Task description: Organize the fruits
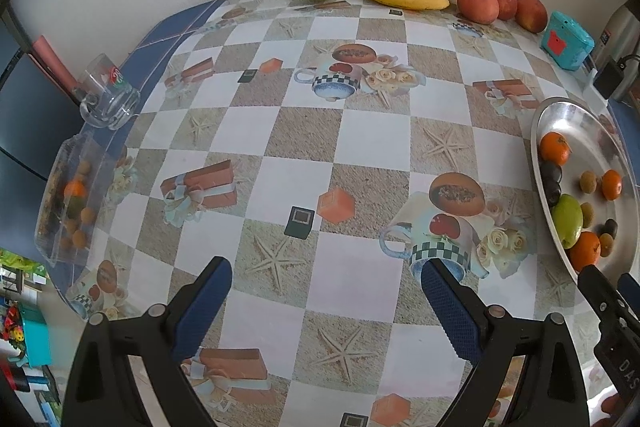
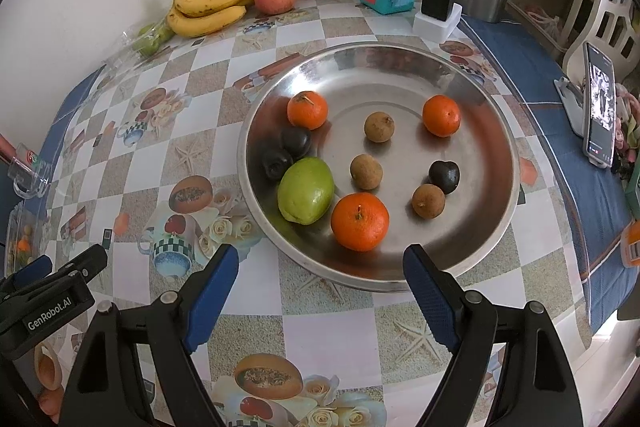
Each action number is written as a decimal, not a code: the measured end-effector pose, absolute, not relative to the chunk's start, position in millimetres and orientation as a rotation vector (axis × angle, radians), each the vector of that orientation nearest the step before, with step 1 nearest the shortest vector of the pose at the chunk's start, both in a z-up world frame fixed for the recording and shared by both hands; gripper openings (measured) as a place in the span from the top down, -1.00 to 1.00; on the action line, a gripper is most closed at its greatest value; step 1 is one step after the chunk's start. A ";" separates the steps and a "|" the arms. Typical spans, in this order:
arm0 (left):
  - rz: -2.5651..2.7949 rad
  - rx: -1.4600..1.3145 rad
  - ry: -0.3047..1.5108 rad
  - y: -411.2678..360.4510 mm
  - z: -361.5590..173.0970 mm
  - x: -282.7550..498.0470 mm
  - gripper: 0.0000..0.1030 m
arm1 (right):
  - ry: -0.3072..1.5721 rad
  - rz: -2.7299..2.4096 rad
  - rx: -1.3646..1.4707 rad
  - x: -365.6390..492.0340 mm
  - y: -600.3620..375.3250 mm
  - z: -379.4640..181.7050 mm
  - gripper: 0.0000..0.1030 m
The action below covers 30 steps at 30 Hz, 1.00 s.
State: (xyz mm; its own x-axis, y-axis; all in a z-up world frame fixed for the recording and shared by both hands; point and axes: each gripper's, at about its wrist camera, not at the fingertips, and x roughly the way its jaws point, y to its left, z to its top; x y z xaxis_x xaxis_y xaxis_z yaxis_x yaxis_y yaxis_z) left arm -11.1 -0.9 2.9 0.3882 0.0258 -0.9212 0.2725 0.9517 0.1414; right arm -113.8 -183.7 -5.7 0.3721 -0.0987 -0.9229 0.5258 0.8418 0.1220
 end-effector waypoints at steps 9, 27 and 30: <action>-0.163 0.292 1.167 -1.6 3.1 -11.5 -0.89 | 1.128 -0.417 0.437 -113.8 -183.9 -6.5 -0.65; -0.164 0.294 1.169 -2.4 2.4 -11.7 -0.89 | 1.137 -0.416 0.439 -113.2 -183.1 -9.3 -0.65; -0.165 0.293 1.169 -2.6 2.3 -11.5 -0.89 | 1.139 -0.416 0.440 -112.6 -183.4 -9.7 -0.65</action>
